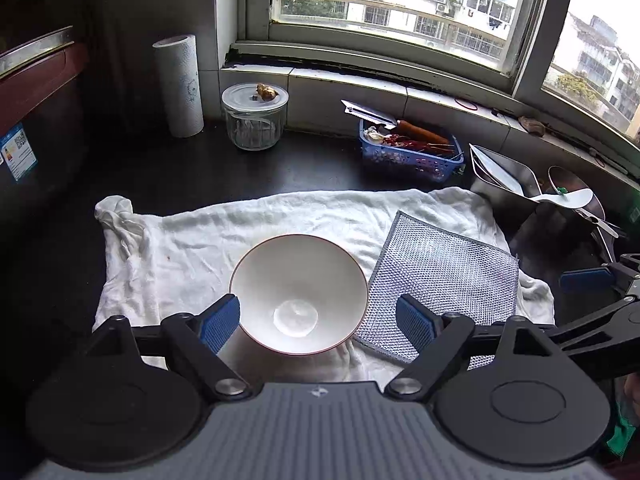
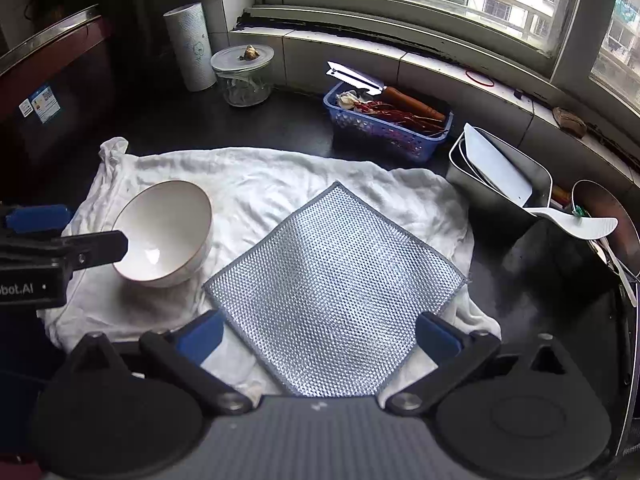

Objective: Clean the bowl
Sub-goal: 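Move the right tool toward the grey mesh pad on the cloth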

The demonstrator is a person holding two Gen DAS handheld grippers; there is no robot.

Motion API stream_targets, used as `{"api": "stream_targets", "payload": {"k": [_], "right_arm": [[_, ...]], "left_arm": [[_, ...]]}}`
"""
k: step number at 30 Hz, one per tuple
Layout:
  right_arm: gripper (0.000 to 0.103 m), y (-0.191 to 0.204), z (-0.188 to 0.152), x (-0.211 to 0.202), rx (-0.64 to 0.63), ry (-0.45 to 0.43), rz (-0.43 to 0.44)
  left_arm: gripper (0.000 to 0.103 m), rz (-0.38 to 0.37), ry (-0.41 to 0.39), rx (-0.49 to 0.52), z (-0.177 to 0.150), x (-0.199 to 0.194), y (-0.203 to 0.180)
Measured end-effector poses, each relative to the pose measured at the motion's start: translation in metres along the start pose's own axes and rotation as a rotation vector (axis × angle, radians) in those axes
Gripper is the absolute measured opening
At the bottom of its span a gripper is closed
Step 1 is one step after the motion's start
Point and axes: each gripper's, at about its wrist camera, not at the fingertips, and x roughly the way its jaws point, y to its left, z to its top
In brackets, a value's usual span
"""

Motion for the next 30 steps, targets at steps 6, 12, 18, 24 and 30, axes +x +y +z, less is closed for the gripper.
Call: {"api": "stream_targets", "payload": {"k": [6,12,18,24,30], "right_arm": [[0.102,0.001,-0.007,-0.002,-0.010,-0.025,-0.033],[0.102,-0.002,-0.012,-0.005,-0.026,-0.006,-0.022],[0.102,-0.004,-0.013,-0.008,-0.018,-0.008,-0.010],[0.102,-0.005,-0.013,-0.009,0.005,-0.013,0.017],[0.102,0.000,-0.015,-0.009,0.023,-0.015,0.036]], "left_arm": [[0.085,-0.038,-0.002,-0.043,-0.006,-0.006,0.010],[0.085,-0.045,0.016,-0.027,-0.009,-0.008,-0.003],[0.085,-0.048,0.010,-0.023,-0.007,-0.010,-0.004],[0.085,-0.034,0.017,-0.007,-0.007,-0.010,-0.003],[0.085,-0.027,0.000,-0.015,-0.010,-0.013,0.003]]}}
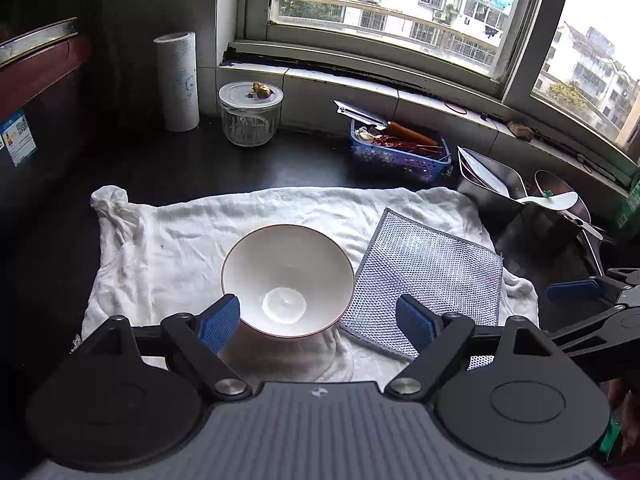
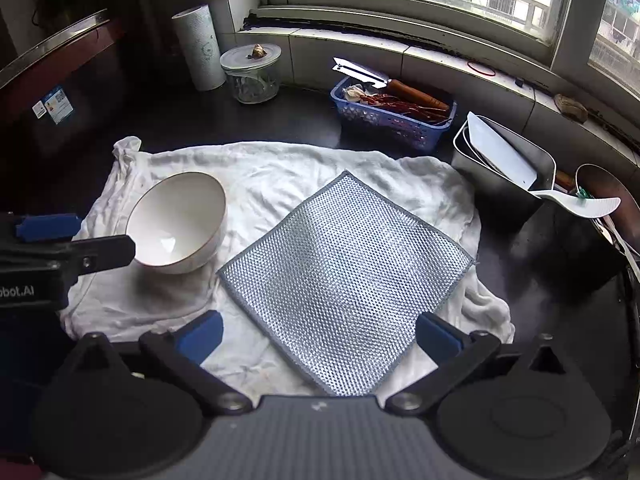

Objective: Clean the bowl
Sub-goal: 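Move the right tool toward the grey mesh pad on the cloth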

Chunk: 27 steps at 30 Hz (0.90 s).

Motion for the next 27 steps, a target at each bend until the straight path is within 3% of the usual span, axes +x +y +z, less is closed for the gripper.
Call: {"api": "stream_targets", "payload": {"k": [9,22,27], "right_arm": [[0.102,0.0060,-0.0029,-0.0033,-0.038,-0.064,-0.041],[0.102,0.0046,-0.0036,0.0012,-0.037,-0.007,-0.052],[0.102,0.0072,-0.0047,-0.0011,-0.055,-0.026,-0.077]], "left_arm": [[0.085,-0.008,-0.074,0.013,-0.0012,-0.0050,-0.0006],[0.085,-0.017,-0.042,0.007,-0.0067,-0.0020,-0.0013],[0.085,-0.031,-0.030,-0.002,-0.0071,0.0011,0.0003]]}}
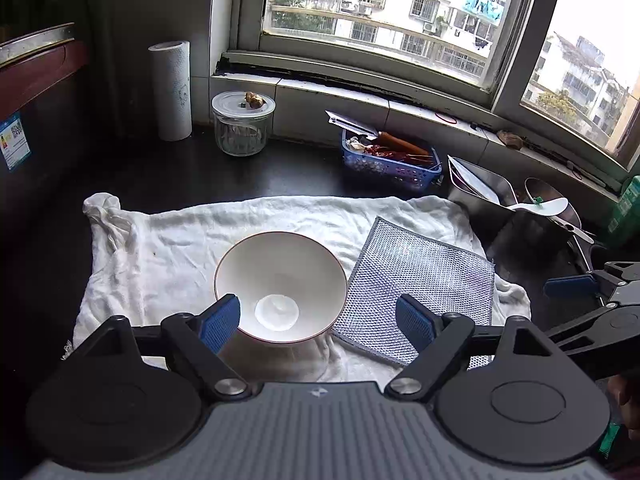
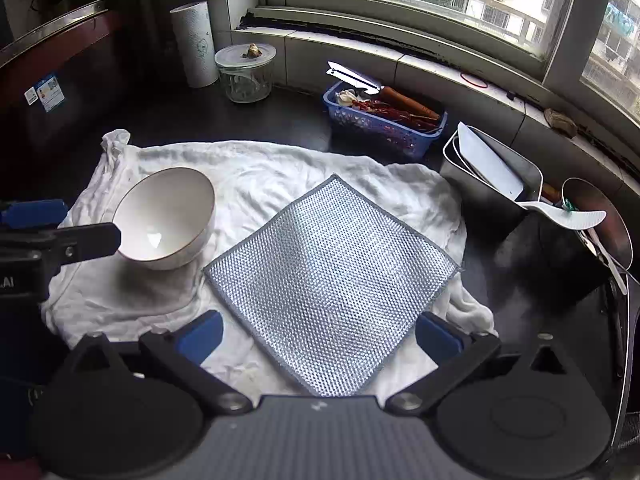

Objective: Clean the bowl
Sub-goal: 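Move the right tool toward the grey mesh pad on the cloth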

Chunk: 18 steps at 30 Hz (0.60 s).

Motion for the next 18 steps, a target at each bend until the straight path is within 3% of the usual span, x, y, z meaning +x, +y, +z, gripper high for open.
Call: {"api": "stream_targets", "payload": {"k": [18], "right_arm": [[0.102,0.010,0.004,0.008,-0.034,0.020,-0.006]], "left_arm": [[0.085,0.015,0.028,-0.046,-0.003,0.005,0.015]]}}
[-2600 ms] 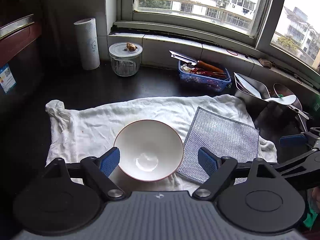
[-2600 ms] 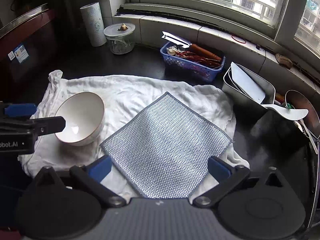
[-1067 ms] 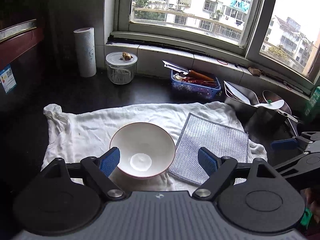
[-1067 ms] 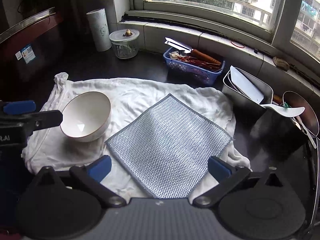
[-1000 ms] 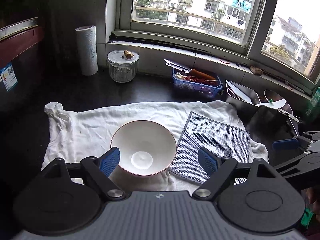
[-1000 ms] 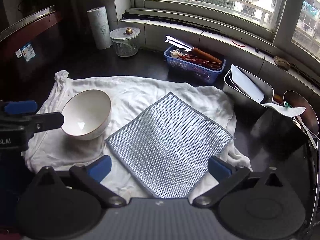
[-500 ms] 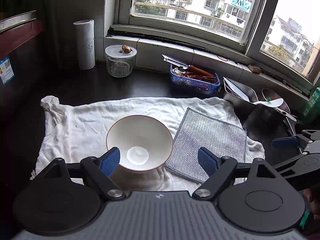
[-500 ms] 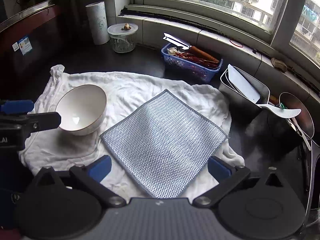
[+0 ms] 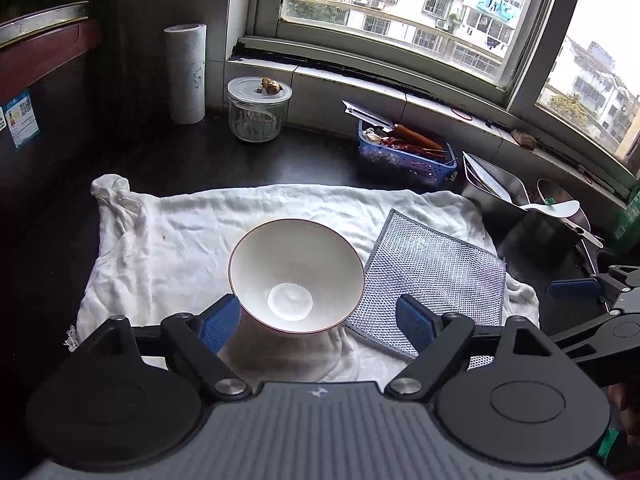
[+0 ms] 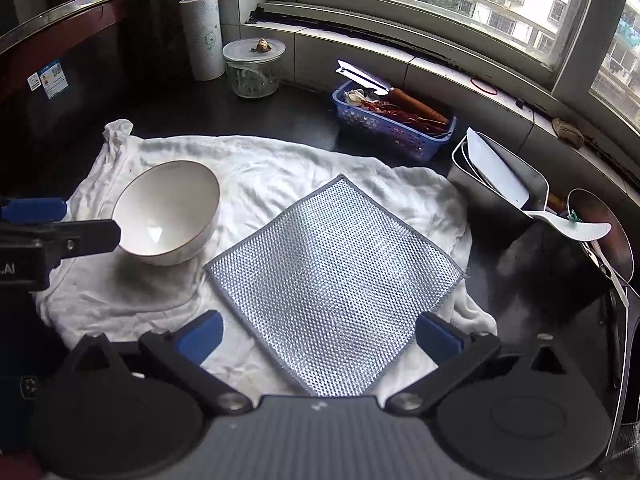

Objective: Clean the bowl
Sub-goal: 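Move the right tool toward the grey mesh pad on the cloth, then grasp the grey mesh pad edge with the right tool and lift it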

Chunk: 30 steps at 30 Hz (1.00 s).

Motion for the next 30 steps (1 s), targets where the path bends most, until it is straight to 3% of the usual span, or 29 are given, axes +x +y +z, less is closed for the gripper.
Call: {"api": "stream_targets", "payload": {"k": [6,16,24,30], "right_arm": [[0.102,0.002,0.002,0.002,-0.001,0.000,0.008],[0.101,-0.004,-0.011,0.033,-0.106,-0.126,0.040],[0.083,-0.007,-0.013,0.074,-0.168,-0.037,0.032],[0.083,-0.013,-0.001,0.100,-0.162,0.001,0.056]], "left_arm": [[0.085,0.000,0.007,-0.005,-0.001,0.002,0.004],[0.085,0.005,0.029,-0.033,0.002,0.019,0.022],[0.085,-0.004,0.062,-0.063,0.003,0.038,0.035],[0.085,-0.009,0.078,-0.093,0.007,0.050,0.043]]}}
